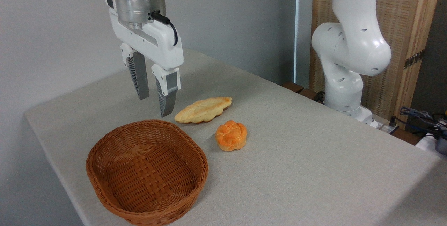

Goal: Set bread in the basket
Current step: 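Lower the open gripper down onto the long golden bread roll, then close the gripper around the middle of the golden bread roll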

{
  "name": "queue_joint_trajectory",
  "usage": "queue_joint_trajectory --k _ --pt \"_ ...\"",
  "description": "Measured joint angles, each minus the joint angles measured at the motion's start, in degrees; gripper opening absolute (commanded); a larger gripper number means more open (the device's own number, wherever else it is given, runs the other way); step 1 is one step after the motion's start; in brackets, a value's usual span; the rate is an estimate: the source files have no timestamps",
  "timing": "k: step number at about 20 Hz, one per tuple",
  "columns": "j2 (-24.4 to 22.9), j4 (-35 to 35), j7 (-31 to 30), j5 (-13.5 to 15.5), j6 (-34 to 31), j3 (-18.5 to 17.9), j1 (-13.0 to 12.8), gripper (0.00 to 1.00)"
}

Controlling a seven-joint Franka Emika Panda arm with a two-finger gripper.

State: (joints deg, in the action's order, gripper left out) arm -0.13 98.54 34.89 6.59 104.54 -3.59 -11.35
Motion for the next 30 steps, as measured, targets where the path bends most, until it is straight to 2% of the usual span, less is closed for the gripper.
queue_joint_trajectory --k 2,6,11,16,22,27,30 --pt "0.01 0.19 0.05 0.00 -1.07 0.10 -0.18 1.00" --pt "0.29 2.64 -0.06 0.01 -2.97 0.90 -2.50 1.00" --pt "0.20 2.85 -0.06 0.01 -5.01 0.93 -2.57 1.00" --pt "0.10 5.11 -0.06 0.01 -5.29 1.83 -3.90 1.00" --pt "-0.15 10.89 -0.07 0.01 -4.88 6.39 -5.45 1.00" --pt "-0.30 15.98 -0.20 0.06 1.12 9.70 -5.57 1.00" --pt "-0.31 18.30 -0.20 0.06 2.48 11.09 -5.66 1.00"
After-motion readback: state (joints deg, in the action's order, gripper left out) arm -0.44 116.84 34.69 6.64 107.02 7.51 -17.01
